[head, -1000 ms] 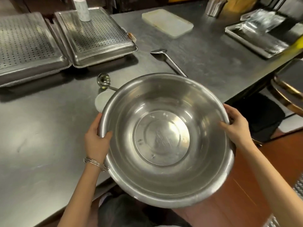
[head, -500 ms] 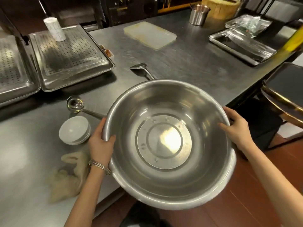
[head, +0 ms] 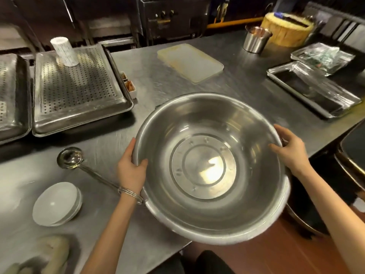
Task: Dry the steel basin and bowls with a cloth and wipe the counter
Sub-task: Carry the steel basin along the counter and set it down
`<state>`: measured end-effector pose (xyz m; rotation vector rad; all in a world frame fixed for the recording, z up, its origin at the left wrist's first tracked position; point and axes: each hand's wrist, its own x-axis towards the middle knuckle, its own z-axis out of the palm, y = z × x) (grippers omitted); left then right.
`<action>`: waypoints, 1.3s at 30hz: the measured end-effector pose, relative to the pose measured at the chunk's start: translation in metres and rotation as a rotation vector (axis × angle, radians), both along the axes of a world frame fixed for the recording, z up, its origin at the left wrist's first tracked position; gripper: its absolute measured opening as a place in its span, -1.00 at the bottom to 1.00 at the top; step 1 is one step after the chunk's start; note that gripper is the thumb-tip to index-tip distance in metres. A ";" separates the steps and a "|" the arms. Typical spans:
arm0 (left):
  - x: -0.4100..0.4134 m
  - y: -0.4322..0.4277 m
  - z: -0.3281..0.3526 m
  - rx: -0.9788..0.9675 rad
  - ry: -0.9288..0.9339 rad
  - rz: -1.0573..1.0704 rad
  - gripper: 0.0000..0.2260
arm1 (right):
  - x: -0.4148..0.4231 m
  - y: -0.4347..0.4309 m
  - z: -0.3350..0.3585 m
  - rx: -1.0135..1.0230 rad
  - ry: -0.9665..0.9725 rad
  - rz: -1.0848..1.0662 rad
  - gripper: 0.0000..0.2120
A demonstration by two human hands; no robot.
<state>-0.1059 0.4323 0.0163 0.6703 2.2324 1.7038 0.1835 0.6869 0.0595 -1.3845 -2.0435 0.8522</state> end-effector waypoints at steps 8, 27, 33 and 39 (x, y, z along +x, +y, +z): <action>-0.002 0.107 -0.010 -0.004 -0.019 0.061 -0.42 | -0.017 0.126 -0.005 -0.006 0.011 0.072 -0.41; -0.051 0.321 -0.037 -0.148 -0.063 0.237 -0.43 | -0.125 0.374 -0.039 -0.092 -0.036 0.230 -0.42; -0.078 0.343 -0.043 -0.163 -0.063 0.255 -0.44 | -0.163 0.402 -0.051 -0.089 -0.043 0.254 -0.45; -0.097 0.348 -0.055 -0.182 -0.091 0.276 -0.43 | -0.190 0.409 -0.064 -0.129 -0.043 0.283 -0.44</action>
